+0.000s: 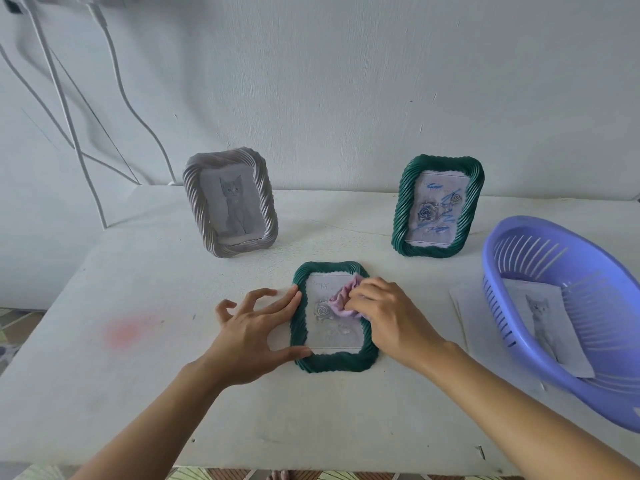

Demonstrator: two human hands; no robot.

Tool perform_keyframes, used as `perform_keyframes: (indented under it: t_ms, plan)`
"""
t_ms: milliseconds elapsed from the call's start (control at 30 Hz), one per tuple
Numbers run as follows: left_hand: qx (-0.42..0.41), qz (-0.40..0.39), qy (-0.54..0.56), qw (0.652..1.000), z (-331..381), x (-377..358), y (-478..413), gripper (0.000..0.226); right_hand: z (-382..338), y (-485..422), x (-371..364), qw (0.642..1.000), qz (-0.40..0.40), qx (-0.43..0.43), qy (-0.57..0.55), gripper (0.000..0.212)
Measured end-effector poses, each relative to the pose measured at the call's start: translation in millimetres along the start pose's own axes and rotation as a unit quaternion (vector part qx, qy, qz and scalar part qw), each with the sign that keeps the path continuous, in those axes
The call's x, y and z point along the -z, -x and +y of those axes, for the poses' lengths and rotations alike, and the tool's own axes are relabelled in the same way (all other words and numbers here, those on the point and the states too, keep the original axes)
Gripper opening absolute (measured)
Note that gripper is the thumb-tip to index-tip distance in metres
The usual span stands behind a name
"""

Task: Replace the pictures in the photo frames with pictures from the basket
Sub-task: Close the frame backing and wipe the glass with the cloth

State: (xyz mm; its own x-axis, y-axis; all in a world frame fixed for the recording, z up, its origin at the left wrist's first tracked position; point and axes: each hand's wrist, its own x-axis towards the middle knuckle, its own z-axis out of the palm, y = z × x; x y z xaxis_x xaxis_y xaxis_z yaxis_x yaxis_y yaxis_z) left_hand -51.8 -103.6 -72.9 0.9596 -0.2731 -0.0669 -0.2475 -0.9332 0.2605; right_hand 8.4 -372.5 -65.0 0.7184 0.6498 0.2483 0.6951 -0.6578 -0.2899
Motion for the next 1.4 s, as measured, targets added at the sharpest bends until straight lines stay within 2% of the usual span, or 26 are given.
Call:
perform_keyframes:
  t_ms: [100,333,467,667,900,1100,1267,1400]
  plan:
    - [-0.002,-0.003,-0.01,1.0,0,0,0,0.091,-14,25,1,0.998,-0.012,0.027,-0.06,0.037]
    - [-0.005,-0.017,-0.003,1.0,-4,-3,-2,0.094,-21,8,-10,0.983,-0.059,0.103,-0.141,0.022]
    - [-0.003,-0.011,0.011,1.0,-2,-2,-2,0.091,-14,-22,-18,0.989,-0.045,0.11,-0.089,0.029]
    - [-0.001,-0.002,0.007,1.0,-2,0,-1,0.09,0,-39,-20,0.998,0.007,0.054,0.008,0.048]
    - [0.005,-0.003,0.007,1.0,-1,0,0,0.091,-1,-16,-12,0.997,0.034,-0.026,0.069,0.05]
    - [0.01,-0.005,0.022,1.0,0,1,0,0.091,-24,11,-7,1.0,0.012,-0.012,-0.008,0.05]
    - [0.018,-0.017,0.019,1.0,2,4,0,0.092,-44,26,-11,0.993,-0.031,0.02,-0.116,0.045]
    - [0.019,-0.03,0.017,0.999,3,5,-1,0.093,-42,16,-13,0.989,-0.014,0.013,-0.144,0.033]
